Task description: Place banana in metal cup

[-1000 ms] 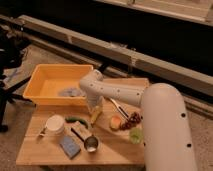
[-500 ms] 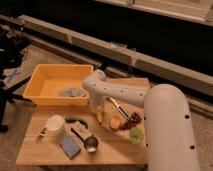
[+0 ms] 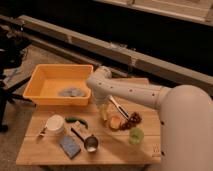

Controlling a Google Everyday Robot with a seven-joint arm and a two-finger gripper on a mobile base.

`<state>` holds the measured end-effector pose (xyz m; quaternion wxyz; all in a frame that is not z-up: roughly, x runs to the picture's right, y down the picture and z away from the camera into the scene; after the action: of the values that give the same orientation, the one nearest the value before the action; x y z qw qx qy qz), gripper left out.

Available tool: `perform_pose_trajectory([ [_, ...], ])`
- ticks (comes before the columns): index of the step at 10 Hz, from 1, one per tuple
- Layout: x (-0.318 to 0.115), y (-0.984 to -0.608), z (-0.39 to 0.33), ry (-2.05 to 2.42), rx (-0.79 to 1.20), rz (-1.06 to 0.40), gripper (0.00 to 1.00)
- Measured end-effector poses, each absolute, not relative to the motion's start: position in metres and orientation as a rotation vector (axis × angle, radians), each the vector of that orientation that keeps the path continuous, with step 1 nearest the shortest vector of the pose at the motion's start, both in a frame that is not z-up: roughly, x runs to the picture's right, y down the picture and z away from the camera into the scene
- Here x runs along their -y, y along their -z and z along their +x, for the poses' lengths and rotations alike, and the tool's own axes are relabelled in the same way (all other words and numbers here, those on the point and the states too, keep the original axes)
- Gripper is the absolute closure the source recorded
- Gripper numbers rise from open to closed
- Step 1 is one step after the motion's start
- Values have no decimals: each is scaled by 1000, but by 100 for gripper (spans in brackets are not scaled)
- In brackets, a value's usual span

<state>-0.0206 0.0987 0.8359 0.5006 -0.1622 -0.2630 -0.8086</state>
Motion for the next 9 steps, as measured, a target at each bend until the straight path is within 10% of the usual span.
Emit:
perform_pose_trajectory([
  [9, -174, -701, -10, 2274, 781, -240, 100],
])
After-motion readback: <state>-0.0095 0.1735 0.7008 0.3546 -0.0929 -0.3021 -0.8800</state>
